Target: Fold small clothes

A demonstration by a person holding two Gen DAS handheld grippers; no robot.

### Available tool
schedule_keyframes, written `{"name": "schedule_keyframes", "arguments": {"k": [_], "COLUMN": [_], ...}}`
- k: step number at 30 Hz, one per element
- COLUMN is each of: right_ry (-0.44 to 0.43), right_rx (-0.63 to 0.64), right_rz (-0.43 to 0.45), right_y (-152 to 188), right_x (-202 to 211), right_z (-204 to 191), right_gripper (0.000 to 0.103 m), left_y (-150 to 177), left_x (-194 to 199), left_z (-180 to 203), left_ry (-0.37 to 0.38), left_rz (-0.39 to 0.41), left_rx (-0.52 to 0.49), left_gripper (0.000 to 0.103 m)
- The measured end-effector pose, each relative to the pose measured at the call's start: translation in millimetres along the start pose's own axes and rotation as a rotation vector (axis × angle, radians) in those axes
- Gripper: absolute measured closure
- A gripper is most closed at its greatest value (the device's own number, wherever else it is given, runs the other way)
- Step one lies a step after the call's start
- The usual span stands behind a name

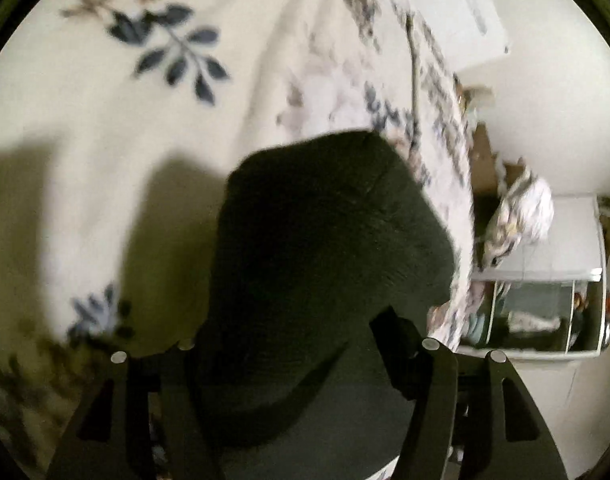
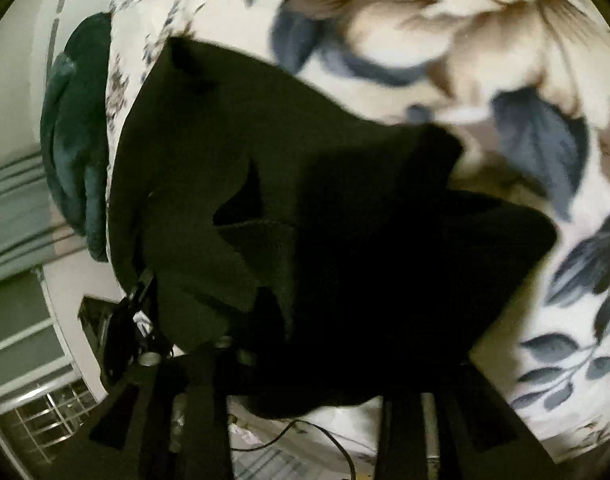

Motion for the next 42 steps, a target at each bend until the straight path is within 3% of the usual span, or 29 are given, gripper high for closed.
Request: {"name": "schedule_keyframes", "arguments": {"k": [3, 6, 10, 14, 17, 19, 22, 24, 26, 28, 29, 30, 32, 36, 38, 40, 42], "right_ry": [0.033, 0.063, 0.144, 0.250, 0.302, 0.326, 0.359, 0.350, 0.329, 0.317, 0.307, 0.323, 0.288, 0.319, 0.356, 0.404, 0.426], "right_rx": [0.022, 0.012, 0.027, 0.155, 0.302, 0.411, 0.541, 0.621, 0.644, 0.630, 0.626, 0.611, 0.597, 0.561, 0.567, 0.572, 0.580], "right_rz": [-0.015, -0.037, -0.021, 0.045, 0.101, 0.116, 0.127, 0.083, 0.035, 0.012, 0.017, 0.060, 0.126, 0.220, 0.191, 0.107, 0.119], "right_y": [5, 15, 19, 3, -33, -59, -94, -111, -123, -132, -135, -139, -139, -150, -155, -157, -151], "right_x": [23, 56, 99, 132, 129, 110, 72, 41, 19, 7, 6, 11, 24, 37, 25, 13, 25], "right_z": [6, 18, 23, 2, -36, -63, -94, -114, -125, -134, -140, -146, -157, -177, -181, -179, -173], "right_gripper": [0.039, 0.035, 0.030, 0.024, 0.024, 0.024, 0.024, 0.024, 0.024, 0.039, 0.079, 0.097, 0.097, 0.098, 0.097, 0.095, 0.072], "left_y": [20, 46, 86, 131, 154, 157, 150, 147, 144, 143, 144, 144, 144, 145, 137, 130, 123], "left_x": [28, 71, 101, 81, 47, 35, 29, 23, 19, 12, 9, 8, 5, 4, 11, 25, 43], "left_z": [0, 4, -4, -34, -66, -72, -75, -77, -79, -76, -74, -74, -74, -68, -60, -48, -33], "left_ry": [0.050, -0.012, -0.191, -0.415, -0.500, -0.524, -0.534, -0.522, -0.513, -0.536, -0.553, -0.558, -0.550, -0.554, -0.586, -0.632, -0.662], "left_rz": [0.077, 0.175, 0.218, 0.133, 0.076, 0.091, 0.132, 0.147, 0.172, 0.192, 0.206, 0.215, 0.217, 0.182, 0.173, 0.205, 0.253], "left_rx": [0.062, 0.077, 0.076, 0.040, 0.054, 0.049, 0.072, 0.092, 0.113, 0.120, 0.116, 0.113, 0.123, 0.132, 0.128, 0.104, 0.074], "left_gripper": [0.043, 0.038, 0.032, 0.030, 0.030, 0.029, 0.019, 0.006, 0.000, 0.000, 0.000, 0.000, 0.000, 0.000, 0.000, 0.000, 0.000]}}
Point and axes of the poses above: each gripper's, at about its wrist camera, not at the fingertips, and x roughly against the way its jaws point, z to its right, y to its underside, the point moved 2 cm from there along -x, roughly the way its jaws point, and after that the axes turned 3 degrees about -z, right-handed, at the moved point
